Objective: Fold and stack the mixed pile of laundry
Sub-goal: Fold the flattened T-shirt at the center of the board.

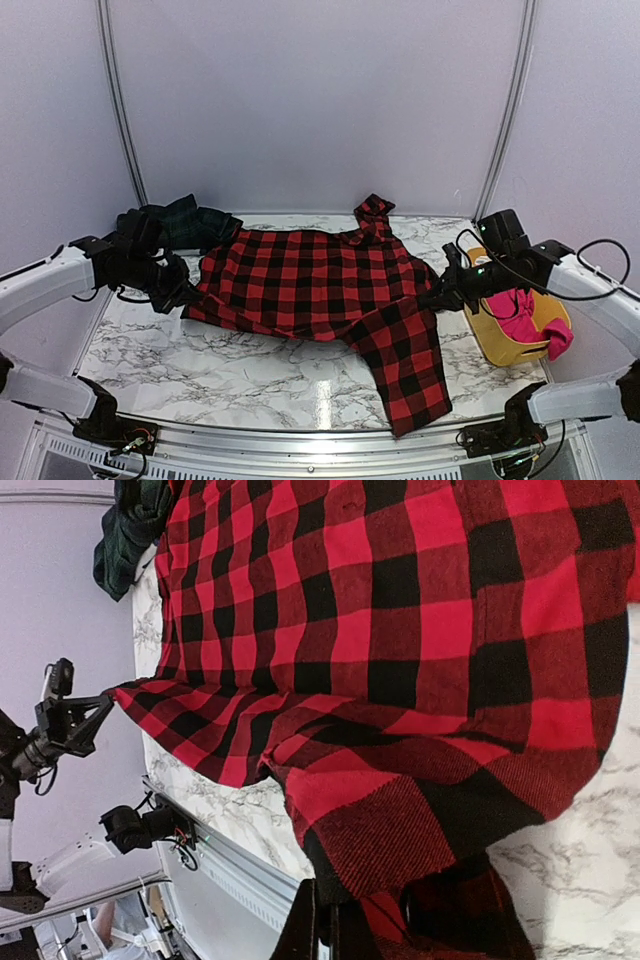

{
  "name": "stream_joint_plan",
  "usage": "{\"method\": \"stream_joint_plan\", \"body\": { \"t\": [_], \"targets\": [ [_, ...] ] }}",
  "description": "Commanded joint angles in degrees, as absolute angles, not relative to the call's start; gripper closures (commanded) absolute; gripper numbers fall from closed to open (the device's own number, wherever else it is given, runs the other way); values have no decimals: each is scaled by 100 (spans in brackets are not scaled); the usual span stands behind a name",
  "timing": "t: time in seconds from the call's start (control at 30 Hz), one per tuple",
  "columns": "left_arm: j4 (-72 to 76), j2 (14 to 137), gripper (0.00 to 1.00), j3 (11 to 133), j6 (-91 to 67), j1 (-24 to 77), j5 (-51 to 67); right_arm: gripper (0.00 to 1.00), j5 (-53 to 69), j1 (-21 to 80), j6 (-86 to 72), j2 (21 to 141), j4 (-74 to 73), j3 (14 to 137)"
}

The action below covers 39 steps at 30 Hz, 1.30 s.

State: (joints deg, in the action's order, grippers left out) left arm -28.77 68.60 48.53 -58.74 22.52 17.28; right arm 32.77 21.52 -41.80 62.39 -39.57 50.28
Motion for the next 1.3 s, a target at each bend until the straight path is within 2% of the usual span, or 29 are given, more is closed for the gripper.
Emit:
{"method": "stream_joint_plan", "body": {
  "t": [0.0, 0.23, 0.6, 0.63, 0.67, 0.77, 0.8, 0.83, 0.9, 1.07, 1.27],
  "targets": [
    [-2886, 7545, 100, 5592, -5581, 2075, 1536, 100, 3333, 1769, -3540, 6987, -3827, 5662],
    [-2666, 8668, 100, 6236, -5310, 1806, 1498, 100, 3337, 1384, -3057, 8416, -3548, 6537],
    [-2347, 9626, 100, 6273, -5145, 1705, 1004, 100, 3024, 1353, -2772, 9963, -3119, 7261],
    [-2347, 9661, 89, 6294, -5035, 1694, 948, 93, 3084, 1354, -2765, 10030, -3096, 7313],
    [-2353, 9663, 82, 6340, -4899, 1696, 931, 82, 3147, 1351, -2737, 10047, -3130, 7360],
    [-2554, 9491, 42, 6473, -4509, 1695, 686, 54, 3102, 1332, -2564, 9759, -3324, 7323],
    [-2636, 9379, 34, 6477, -4354, 1704, 608, 49, 3061, 1312, -2444, 9642, -3434, 7283],
    [-2709, 9282, 30, 6465, -4198, 1707, 557, 47, 3039, 1291, -2312, 9548, -3599, 7225],
    [-2793, 9118, 29, 6377, -3944, 1762, 615, 48, 3034, 1268, -2066, 9404, -3944, 7052],
    [-2795, 9207, 32, 6200, -3466, 2266, 801, 52, 3272, 1310, -2092, 9169, -3646, 6181],
    [-2582, 9818, 40, 6166, -3459, 2479, 752, 55, 3129, 1453, -2078, 9923, -3103, 6195]
  ]
}}
